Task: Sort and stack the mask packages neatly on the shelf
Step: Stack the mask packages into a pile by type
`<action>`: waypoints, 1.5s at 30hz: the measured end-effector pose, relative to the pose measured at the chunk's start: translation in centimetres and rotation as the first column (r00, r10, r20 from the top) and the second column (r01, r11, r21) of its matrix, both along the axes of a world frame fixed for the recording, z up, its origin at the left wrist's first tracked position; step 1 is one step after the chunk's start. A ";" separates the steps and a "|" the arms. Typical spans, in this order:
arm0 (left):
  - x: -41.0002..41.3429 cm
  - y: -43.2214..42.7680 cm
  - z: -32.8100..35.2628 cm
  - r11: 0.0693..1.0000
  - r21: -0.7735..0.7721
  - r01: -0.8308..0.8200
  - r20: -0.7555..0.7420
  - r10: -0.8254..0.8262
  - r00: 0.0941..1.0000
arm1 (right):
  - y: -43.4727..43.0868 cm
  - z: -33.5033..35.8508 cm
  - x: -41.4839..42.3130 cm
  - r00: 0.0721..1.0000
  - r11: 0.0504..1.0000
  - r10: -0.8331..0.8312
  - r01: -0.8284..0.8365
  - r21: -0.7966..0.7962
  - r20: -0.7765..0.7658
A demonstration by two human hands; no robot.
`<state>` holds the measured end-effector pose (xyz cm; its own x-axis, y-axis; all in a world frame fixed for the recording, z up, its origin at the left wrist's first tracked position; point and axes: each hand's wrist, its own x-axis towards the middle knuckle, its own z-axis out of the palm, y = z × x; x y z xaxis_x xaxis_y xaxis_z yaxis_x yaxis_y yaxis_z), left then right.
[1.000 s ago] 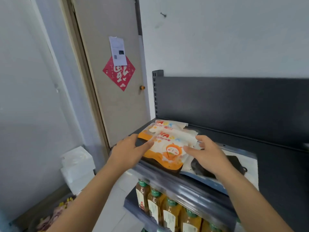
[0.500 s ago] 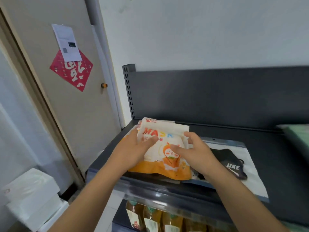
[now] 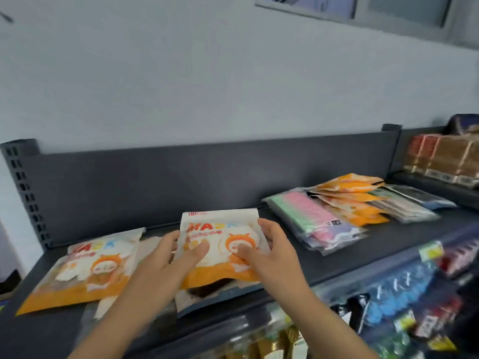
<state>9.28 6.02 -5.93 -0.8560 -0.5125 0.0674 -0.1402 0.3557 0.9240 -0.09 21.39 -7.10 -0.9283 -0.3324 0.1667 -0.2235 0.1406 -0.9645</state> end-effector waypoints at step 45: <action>-41.4 27.2 6.6 0.919 -0.390 0.049 0.208 0.037 0.977 | 28.5 7.0 -42.6 0.985 0.969 0.169 -0.169 0.181 0.012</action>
<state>-32.10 33.23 0.67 -0.8754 -0.4763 0.0823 -0.3098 0.6837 0.6607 -42.67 49.87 -0.05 -0.8555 -0.5095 0.0929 -0.2628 0.2725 -0.9256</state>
